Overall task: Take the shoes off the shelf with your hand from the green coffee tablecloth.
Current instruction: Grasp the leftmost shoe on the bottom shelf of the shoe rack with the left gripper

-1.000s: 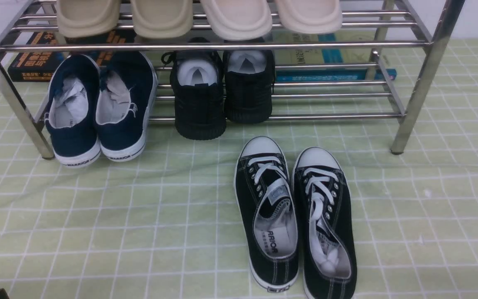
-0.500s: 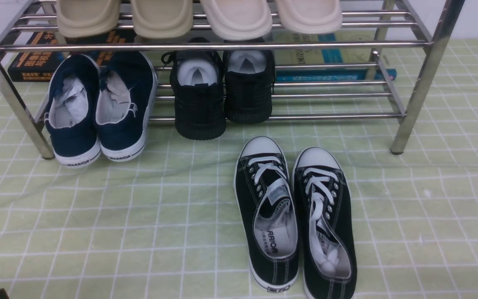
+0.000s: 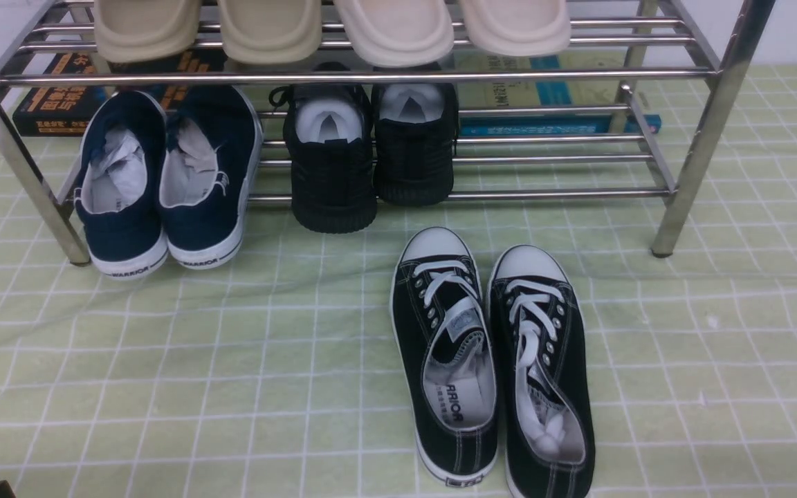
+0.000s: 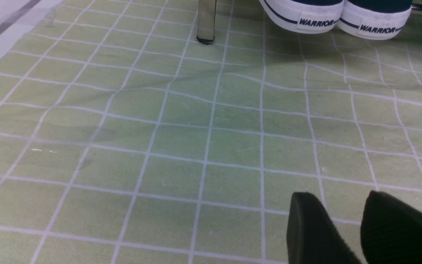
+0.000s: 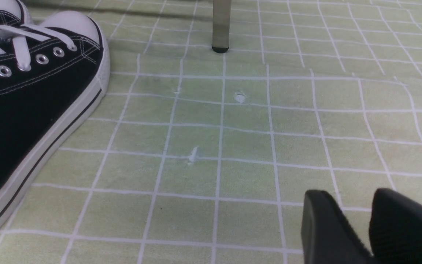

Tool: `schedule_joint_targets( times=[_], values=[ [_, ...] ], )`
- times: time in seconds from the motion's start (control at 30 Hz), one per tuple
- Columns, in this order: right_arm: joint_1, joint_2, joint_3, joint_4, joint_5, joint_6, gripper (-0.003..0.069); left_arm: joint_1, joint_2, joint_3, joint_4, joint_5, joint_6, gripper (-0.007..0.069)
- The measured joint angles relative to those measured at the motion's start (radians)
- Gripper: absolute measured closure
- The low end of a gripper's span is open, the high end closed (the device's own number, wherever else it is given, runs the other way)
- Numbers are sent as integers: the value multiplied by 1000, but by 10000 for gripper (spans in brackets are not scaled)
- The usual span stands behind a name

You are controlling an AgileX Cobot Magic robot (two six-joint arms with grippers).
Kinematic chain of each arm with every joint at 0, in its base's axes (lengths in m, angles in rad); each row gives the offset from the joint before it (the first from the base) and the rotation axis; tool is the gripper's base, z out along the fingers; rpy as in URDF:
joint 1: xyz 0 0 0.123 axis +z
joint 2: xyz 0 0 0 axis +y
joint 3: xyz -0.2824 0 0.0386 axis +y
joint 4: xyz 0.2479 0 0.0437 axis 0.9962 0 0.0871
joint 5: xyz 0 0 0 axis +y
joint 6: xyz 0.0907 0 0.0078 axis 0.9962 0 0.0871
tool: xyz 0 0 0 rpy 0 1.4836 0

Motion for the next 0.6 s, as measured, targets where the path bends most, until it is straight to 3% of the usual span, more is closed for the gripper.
schedule_joint_targets(
  times=[0.17,0.27,0.37,0.6],
  values=[
    [0,0,0,0,0,0,439,0,0,0,-112,-9,-111,383],
    [0,0,0,0,0,0,435,0,0,1,-373,-11,-320,383],
    [0,0,0,0,0,0,433,0,0,3,-525,-10,-456,383],
    [0,0,0,0,0,0,424,0,0,5,-582,-24,-519,383]
  ],
)
